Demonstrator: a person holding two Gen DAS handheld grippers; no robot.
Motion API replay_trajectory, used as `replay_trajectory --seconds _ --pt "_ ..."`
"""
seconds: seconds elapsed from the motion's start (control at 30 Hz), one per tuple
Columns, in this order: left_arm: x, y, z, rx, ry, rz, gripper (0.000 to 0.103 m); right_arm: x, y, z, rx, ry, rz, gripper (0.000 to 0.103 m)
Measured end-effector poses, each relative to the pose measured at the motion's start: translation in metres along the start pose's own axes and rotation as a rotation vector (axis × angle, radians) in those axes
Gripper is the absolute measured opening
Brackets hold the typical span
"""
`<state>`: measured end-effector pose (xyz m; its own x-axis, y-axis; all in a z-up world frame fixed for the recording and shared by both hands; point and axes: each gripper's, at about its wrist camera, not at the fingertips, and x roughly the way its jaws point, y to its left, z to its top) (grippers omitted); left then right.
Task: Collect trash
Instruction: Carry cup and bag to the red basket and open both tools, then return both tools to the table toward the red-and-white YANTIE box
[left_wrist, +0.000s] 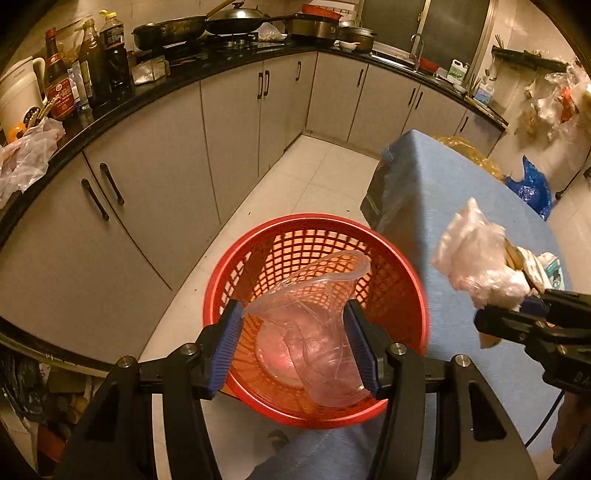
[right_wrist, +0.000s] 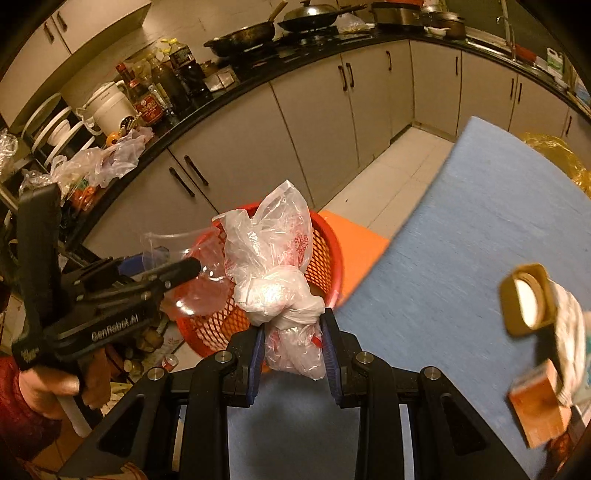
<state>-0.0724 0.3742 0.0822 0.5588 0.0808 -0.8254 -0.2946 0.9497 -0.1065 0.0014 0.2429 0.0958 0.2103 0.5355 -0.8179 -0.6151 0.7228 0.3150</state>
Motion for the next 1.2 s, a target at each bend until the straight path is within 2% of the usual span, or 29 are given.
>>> replay_trajectory --seconds 0.2,0.27,0.37,0.47,0.57,0.63,0.77,0.9,1.03,1.2 --pt "0.003 0.006 0.001 0.005 0.004 -0.015 0.058 0.02 0.003 0.011 0.017 0.018 0.0 0.035" --pt "0.002 0.008 0.0 0.004 0.0 -0.007 0.073 0.021 0.004 0.012 0.014 0.015 -0.007 0.043" --pt "0.0 0.01 0.001 0.001 -0.016 -0.008 0.075 0.018 0.005 0.013 0.006 -0.001 -0.015 0.054" --pt "0.002 0.011 0.003 -0.006 -0.006 -0.007 0.076 0.011 0.005 0.014 0.012 -0.019 -0.026 0.055" --pt "-0.001 0.01 0.005 -0.011 -0.013 -0.007 0.076 -0.002 0.0 0.011 0.026 -0.047 -0.046 0.061" --pt "-0.006 0.006 0.003 -0.006 -0.029 0.002 0.076 -0.013 -0.005 0.005 0.039 -0.068 -0.072 0.066" --pt "-0.021 -0.007 -0.002 0.01 -0.082 0.03 0.081 -0.037 -0.016 -0.01 0.062 -0.123 -0.141 0.069" --pt "-0.033 -0.026 -0.006 0.041 -0.127 0.055 0.081 -0.059 -0.027 -0.028 0.086 -0.163 -0.196 0.075" --pt "-0.047 -0.048 -0.014 0.082 -0.162 0.081 0.081 -0.081 -0.039 -0.052 0.124 -0.192 -0.205 0.076" --pt "-0.058 -0.077 -0.037 0.124 -0.201 0.074 0.081 -0.102 -0.061 -0.091 0.182 -0.185 -0.195 0.076"
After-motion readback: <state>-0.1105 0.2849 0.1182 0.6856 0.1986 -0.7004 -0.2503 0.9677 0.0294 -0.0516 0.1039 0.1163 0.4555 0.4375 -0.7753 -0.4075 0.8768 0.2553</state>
